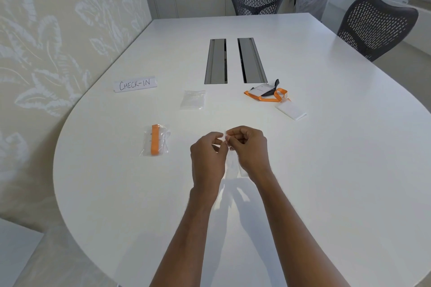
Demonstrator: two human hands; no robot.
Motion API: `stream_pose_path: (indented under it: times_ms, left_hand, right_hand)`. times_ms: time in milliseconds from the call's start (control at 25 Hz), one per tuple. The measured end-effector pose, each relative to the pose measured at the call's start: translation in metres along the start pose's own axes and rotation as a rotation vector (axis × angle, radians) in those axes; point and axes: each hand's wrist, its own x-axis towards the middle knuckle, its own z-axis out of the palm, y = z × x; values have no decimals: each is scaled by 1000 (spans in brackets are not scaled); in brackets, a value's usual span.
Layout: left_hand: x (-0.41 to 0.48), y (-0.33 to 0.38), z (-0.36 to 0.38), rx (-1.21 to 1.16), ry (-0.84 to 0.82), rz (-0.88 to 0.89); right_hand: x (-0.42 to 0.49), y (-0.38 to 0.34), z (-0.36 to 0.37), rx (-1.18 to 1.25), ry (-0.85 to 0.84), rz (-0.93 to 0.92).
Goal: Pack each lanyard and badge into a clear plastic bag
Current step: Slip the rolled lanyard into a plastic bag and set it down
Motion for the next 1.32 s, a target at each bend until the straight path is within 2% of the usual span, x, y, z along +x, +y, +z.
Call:
stream_pose_path:
  times_ms: [160,320,400,480,560,640,760,880,1000,1120,1240,1320]
  left_hand:
    - [0,-4,1,-1,-6,16]
    - [4,-9,3,51,65,-1]
    - [5,-10,3,63,45,38]
    - [4,-9,5,46,1,59]
    - [1,-9,8,0,-23,54]
    - [1,-8,9,-16,19,63]
    - [6,-8,6,-1,111,88]
    - [7,-10,2,20,128,86]
    - [5,-10,3,63,140,51]
    - [5,-8,2,76,149,40]
    - [7,-8,-2,87,172,55]
    - [9,-10,-4,96,177,53]
  right_hand:
    - [2,1,-1,-65,-23,-11]
    - [0,3,0,-194,61,-19]
    - [-2,2,3,-234,7,-56]
    - [-4,0,7,-210,-18,-100]
    - [-4,-3,9,-134,73,-119]
    - [-4,-4,10,-132,125,-101]
    - [-5,-4,11,-232,11,7]
    - [-5,-3,14,-343,-53,66]
    - [-8,-5,21,-382,-16,105]
    - [-12,-9,28,-467,25,51]
    - [-9,-9,28,-372,9,19]
    - [-4,-6,21,-268,-64,21]
